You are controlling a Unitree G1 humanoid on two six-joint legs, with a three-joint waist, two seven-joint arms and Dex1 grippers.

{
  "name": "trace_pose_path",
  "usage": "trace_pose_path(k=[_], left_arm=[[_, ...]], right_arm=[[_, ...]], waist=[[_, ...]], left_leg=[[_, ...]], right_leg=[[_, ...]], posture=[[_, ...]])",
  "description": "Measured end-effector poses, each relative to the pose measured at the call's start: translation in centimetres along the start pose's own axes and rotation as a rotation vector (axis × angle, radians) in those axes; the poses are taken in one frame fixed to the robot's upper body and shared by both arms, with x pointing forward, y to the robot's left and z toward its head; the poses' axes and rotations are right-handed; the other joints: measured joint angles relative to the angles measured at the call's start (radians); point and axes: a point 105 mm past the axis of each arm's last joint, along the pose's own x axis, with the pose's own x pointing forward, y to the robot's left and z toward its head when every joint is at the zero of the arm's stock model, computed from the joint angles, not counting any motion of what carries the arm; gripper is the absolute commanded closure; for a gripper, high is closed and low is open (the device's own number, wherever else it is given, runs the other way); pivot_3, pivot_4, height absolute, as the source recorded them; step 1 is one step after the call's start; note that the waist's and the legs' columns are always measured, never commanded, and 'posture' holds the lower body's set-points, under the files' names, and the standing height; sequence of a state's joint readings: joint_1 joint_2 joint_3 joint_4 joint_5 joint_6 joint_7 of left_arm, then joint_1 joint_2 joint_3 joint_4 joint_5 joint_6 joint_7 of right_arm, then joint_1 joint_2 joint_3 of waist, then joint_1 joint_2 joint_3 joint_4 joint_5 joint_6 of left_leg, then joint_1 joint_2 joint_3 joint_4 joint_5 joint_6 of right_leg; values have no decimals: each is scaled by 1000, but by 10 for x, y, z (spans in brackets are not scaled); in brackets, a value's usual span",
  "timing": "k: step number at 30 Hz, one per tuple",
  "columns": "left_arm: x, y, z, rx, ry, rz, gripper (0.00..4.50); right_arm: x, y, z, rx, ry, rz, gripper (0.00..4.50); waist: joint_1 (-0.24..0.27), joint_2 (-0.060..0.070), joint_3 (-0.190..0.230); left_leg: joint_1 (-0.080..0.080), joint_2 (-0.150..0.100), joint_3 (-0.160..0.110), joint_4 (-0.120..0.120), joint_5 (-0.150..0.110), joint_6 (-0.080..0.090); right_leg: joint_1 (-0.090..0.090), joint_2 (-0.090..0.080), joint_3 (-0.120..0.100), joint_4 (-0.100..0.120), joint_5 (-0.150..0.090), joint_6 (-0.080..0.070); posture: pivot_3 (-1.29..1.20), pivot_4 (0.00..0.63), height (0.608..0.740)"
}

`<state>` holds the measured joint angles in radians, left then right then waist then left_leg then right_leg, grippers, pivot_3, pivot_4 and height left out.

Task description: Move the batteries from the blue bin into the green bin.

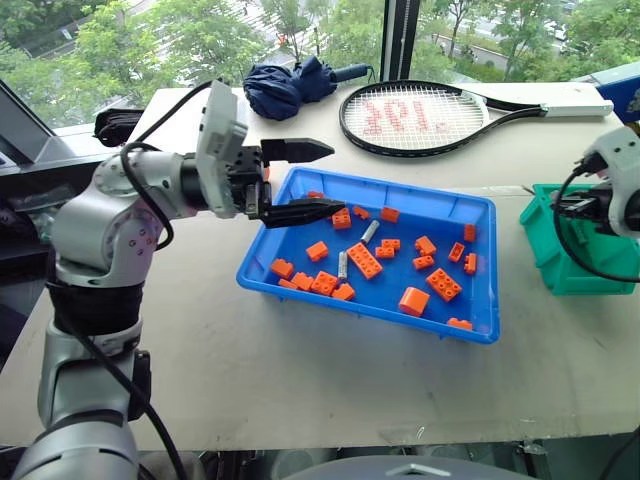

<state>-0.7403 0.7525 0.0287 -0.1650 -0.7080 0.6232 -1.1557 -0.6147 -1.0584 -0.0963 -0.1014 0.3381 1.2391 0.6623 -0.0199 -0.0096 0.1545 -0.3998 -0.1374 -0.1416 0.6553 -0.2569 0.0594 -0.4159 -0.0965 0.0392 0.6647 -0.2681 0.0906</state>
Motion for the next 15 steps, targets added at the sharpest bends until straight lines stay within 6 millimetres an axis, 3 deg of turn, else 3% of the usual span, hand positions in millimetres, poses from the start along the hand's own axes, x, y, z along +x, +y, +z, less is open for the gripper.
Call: trace_pose_path(k=[1, 5, 8, 9, 11, 14, 15], left_arm=[[2, 0, 1, -1, -2, -6, 0], [3, 0, 1, 5, 9, -8, 0], [0, 4, -6, 13, 45, 6, 0], [-1, 4, -7, 16, 50, 9, 0], [-11, 6, -15, 26, 104, 27, 0], [-27, 10, -32, 8, 179, 68, 0], [-33, 9, -36, 4, 199, 71, 0]], right_arm=[[1, -7, -4, 0, 8, -23, 4493], [6, -21, -17, 2, 26, -65, 2767], [6, -24, -21, -26, 28, -76, 1225], [6, -23, -20, -29, 26, -76, 990], [3, -14, -9, -52, -11, -41, 990], [-4, 24, 27, -109, -135, 96, 990], [-5, 44, 42, -122, -192, 171, 990]], waist=[[1, 0, 0], [2, 0, 0], [3, 0, 0], [3, 0, 0], [-2, 2, 1], [-13, 3, 1], [-17, 3, 1]], left_leg=[[0, 0, 0, 0, 0, 0], [0, 0, 0, 0, 0, 0], [0, 0, 0, 0, 0, 0], [0, 0, 0, 0, 0, 0], [0, 1, 1, 0, 0, 0], [0, 2, 1, -1, 0, 0], [0, 2, 1, -1, 0, 0]], right_leg=[[0, 0, 0, 0, 0, 0], [0, 0, 0, 0, 0, 0], [0, 0, 0, 0, 0, 0], [0, 0, 1, 0, 0, 0], [-1, 1, 2, 0, 0, 0], [-1, 2, 1, 0, 0, 0], [-1, 2, 1, 0, 0, 0]], posture=[[0, 150, 740], [0, 150, 740], [0, 150, 740], [0, 150, 740], [0, 150, 740], [0, 150, 740], [0, 150, 740]])
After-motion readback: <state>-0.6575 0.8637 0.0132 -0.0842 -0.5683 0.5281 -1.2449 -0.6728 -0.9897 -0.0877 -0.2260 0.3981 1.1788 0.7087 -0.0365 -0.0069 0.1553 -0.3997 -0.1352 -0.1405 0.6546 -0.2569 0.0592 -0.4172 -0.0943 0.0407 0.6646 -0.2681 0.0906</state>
